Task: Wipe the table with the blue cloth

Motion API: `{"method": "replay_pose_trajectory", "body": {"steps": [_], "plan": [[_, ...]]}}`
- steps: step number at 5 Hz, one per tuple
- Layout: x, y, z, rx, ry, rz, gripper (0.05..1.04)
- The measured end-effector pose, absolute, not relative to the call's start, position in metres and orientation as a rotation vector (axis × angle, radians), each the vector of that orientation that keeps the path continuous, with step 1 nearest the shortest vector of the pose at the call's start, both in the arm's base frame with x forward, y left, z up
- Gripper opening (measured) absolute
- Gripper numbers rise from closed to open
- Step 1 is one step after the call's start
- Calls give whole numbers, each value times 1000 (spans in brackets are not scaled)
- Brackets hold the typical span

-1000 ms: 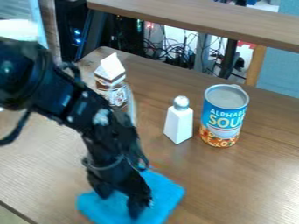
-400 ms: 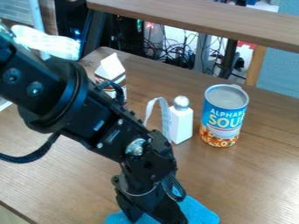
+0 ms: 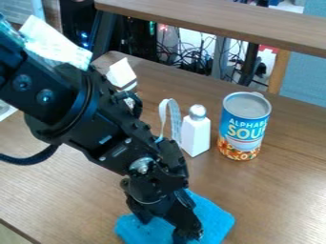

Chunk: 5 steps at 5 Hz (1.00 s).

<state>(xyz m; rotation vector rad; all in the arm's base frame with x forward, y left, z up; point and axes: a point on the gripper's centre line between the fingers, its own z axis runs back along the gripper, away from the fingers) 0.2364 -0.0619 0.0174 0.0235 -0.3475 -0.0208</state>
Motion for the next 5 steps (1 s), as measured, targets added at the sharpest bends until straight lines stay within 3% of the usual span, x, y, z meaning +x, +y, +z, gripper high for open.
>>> {"method": "replay_pose_trajectory", "body": {"steps": [1,3,4,5], "plan": [[243,-31,13,74,-344,58,1000],[256,58,13,103,-292,295,1000],[256,96,13,103,-254,381,1001],[254,100,13,76,-220,370,1001]]}}
